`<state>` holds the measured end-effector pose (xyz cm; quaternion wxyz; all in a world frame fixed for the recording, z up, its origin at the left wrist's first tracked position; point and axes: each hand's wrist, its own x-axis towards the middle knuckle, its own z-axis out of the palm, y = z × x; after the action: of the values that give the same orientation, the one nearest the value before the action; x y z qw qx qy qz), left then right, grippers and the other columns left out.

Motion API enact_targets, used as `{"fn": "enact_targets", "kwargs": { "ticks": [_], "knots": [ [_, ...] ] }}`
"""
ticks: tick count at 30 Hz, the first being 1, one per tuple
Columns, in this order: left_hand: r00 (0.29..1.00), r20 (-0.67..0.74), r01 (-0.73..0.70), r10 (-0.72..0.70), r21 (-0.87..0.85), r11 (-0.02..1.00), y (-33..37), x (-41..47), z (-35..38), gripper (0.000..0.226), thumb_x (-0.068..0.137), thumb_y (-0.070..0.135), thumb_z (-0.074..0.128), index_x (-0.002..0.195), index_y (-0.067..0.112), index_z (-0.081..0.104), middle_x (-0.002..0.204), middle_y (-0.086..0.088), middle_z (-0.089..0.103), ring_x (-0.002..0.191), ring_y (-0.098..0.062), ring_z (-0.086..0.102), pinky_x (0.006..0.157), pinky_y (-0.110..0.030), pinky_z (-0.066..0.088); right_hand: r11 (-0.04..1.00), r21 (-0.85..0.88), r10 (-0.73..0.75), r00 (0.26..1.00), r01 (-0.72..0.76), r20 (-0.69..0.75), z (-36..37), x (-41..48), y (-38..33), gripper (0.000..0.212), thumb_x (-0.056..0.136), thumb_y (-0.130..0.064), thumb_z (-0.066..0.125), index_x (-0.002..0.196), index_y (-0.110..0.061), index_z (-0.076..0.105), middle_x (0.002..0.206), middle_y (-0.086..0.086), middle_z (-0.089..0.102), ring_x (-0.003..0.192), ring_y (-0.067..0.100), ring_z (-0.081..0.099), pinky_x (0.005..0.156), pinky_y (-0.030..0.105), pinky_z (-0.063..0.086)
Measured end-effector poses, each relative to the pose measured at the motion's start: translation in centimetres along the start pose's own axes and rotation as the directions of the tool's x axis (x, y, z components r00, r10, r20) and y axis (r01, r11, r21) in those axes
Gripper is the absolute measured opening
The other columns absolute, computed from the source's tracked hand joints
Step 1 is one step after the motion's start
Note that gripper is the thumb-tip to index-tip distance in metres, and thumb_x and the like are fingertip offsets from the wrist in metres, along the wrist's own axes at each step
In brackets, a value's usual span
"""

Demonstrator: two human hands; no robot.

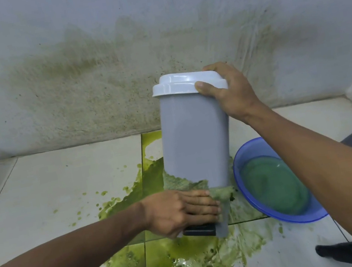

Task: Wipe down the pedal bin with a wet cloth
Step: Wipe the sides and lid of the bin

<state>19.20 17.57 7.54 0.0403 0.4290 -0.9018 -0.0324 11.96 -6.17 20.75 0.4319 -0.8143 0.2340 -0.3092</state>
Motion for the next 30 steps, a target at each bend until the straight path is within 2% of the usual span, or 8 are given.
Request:
{"fn": "enact_targets", "kwargs": {
  "ticks": [7, 12, 14, 17, 20, 23, 25, 30],
  "knots": [
    [0.997, -0.065, 0.044, -0.041, 0.044, 0.998, -0.7, -4.3, 0.3, 0.060, 0.086, 0.005, 0.056, 0.146, 0.002, 0.050, 0.155, -0.013, 0.045, 0.150, -0.024, 0.034, 0.124, -0.047, 0.024, 1.000, 0.008, 0.016, 1.000, -0.016, -0.007, -0.1, 0.5, 0.2, 0.039, 0.078, -0.050, 0.070, 0.110, -0.028, 0.066, 0.117, -0.003, 0.061, 0.105, 0.013, 0.060, 0.092, 0.032, 0.051],
    [0.955, -0.222, 0.221, -0.196, 0.093, 0.971, 0.1, -6.1, 3.2, 0.052, 0.106, 0.017, 0.018, 0.156, 0.007, 0.030, 0.165, -0.012, 0.025, 0.154, -0.025, 0.022, 0.127, -0.043, 0.014, 0.999, 0.021, 0.027, 0.999, -0.026, -0.027, 0.1, 0.8, 0.2, 0.035, 0.079, -0.048, 0.071, 0.109, -0.031, 0.066, 0.119, -0.003, 0.062, 0.105, 0.011, 0.061, 0.094, 0.033, 0.051],
    [0.892, -0.335, 0.338, -0.304, 0.046, 0.940, 1.0, -5.7, 5.5, 0.053, 0.108, 0.023, 0.016, 0.160, 0.013, 0.019, 0.169, -0.006, 0.011, 0.155, -0.027, 0.016, 0.127, -0.044, 0.012, 0.999, 0.024, 0.024, 0.999, -0.024, -0.033, 0.1, 0.8, 0.4, 0.033, 0.079, -0.048, 0.071, 0.107, -0.033, 0.065, 0.119, -0.002, 0.062, 0.105, 0.012, 0.061, 0.094, 0.034, 0.051],
    [0.711, -0.500, 0.478, -0.494, -0.171, 0.862, 2.6, -4.3, 7.8, 0.054, 0.105, 0.018, 0.028, 0.159, 0.015, 0.023, 0.170, -0.003, 0.008, 0.156, -0.031, 0.013, 0.126, -0.048, 0.014, 0.999, 0.016, 0.030, 0.999, -0.029, -0.036, 0.2, 1.1, 0.5, 0.035, 0.078, -0.050, 0.070, 0.107, -0.032, 0.065, 0.119, -0.001, 0.064, 0.105, 0.014, 0.062, 0.094, 0.034, 0.052],
    [0.493, -0.560, 0.512, -0.666, -0.432, 0.742, 4.3, -2.8, 8.3, 0.054, 0.105, 0.012, 0.035, 0.158, 0.017, 0.027, 0.170, -0.001, 0.013, 0.156, -0.034, 0.012, 0.126, -0.048, 0.015, 0.999, 0.029, 0.036, 0.999, -0.035, -0.036, 0.3, 1.2, 0.3, 0.034, 0.076, -0.051, 0.071, 0.105, -0.035, 0.065, 0.119, 0.000, 0.065, 0.103, 0.013, 0.063, 0.089, 0.029, 0.052],
    [0.329, -0.568, 0.504, -0.754, -0.570, 0.649, 5.2, -1.5, 8.3, 0.049, 0.109, 0.018, 0.032, 0.158, 0.018, 0.027, 0.170, -0.002, 0.013, 0.155, -0.034, 0.014, 0.126, -0.044, 0.015, 0.999, 0.039, 0.033, 0.999, -0.032, -0.027, 0.2, 1.1, 0.3, 0.031, 0.078, -0.048, 0.071, 0.105, -0.035, 0.065, 0.119, -0.002, 0.065, 0.102, 0.011, 0.063, 0.086, 0.025, 0.052],
    [0.287, -0.569, 0.506, -0.771, -0.594, 0.626, 5.8, -1.0, 8.9, 0.051, 0.110, 0.021, 0.029, 0.160, 0.019, 0.021, 0.170, -0.005, 0.008, 0.155, -0.035, 0.012, 0.126, -0.042, 0.014, 0.999, 0.030, 0.029, 0.999, -0.028, -0.029, 0.0, 1.2, 0.4, 0.035, 0.079, -0.049, 0.071, 0.109, -0.031, 0.067, 0.119, -0.002, 0.065, 0.105, 0.012, 0.063, 0.090, 0.029, 0.053],
    [0.375, -0.572, 0.559, -0.730, -0.488, 0.670, 8.0, -1.3, 12.4, 0.057, 0.109, 0.020, 0.029, 0.162, 0.024, 0.010, 0.171, -0.005, 0.000, 0.155, -0.034, 0.009, 0.125, -0.040, 0.013, 0.999, 0.036, 0.015, 1.000, -0.015, -0.012, 0.1, 1.1, 0.5, 0.033, 0.078, -0.050, 0.070, 0.107, -0.033, 0.066, 0.120, -0.002, 0.064, 0.104, 0.012, 0.062, 0.090, 0.028, 0.051]
  ]
}}
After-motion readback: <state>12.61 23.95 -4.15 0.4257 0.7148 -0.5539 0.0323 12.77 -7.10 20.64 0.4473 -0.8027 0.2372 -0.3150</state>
